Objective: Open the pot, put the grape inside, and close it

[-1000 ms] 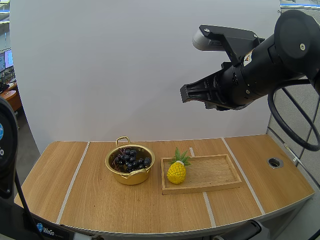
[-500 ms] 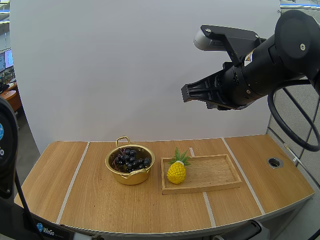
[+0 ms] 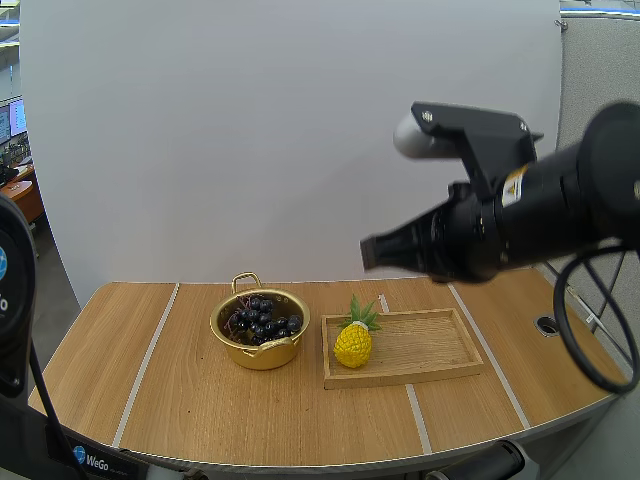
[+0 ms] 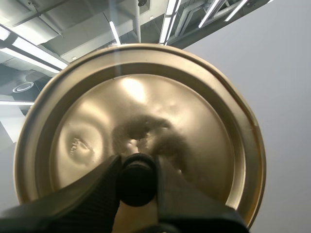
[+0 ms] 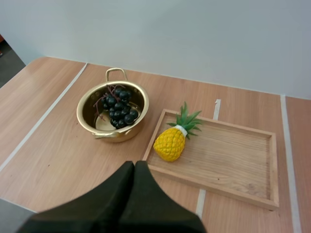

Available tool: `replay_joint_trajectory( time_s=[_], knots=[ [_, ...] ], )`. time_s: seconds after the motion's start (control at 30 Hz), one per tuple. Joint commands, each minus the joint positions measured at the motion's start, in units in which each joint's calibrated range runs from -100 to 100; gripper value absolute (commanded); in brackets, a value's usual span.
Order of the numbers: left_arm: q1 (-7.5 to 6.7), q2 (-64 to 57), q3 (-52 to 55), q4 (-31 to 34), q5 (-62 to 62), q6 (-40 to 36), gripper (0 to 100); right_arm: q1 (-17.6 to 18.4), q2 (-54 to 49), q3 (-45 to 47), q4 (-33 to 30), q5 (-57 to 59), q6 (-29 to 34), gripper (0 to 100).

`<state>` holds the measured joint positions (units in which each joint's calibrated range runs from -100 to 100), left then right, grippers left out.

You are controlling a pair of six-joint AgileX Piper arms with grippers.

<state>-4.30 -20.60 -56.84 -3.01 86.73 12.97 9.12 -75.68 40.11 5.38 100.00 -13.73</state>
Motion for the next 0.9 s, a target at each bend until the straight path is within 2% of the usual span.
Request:
replay_joint_trajectory(
  time_s=[0.0, 0.3, 0.47, 0.73, 0.87],
  knots=[
    [-0.19, -0.27, -0.24, 0.44, 0.90, -0.12, 0, -0.27, -4.41, 7.67, 3.32, 0.00, -2.86, 0],
    [-0.19, 0.22, -0.24, 0.00, 13.27, 2.04, 0, -0.27, -5.63, 12.19, 3.32, 0.00, -3.37, 0],
    [-0.19, 1.51, 0.56, -1.64, 13.27, 3.57, 0, -0.27, -5.63, 12.19, 3.32, 0.00, -3.37, 0],
    [-0.19, 0.63, 11.06, -3.82, 13.27, 4.60, 0, -0.27, -5.63, 12.19, 3.32, 0.00, -3.37, 0],
    [-0.19, -1.04, 21.07, -4.88, 13.27, 4.71, 0, -0.27, -5.63, 12.19, 3.32, 0.00, -3.37, 0]
  ],
)
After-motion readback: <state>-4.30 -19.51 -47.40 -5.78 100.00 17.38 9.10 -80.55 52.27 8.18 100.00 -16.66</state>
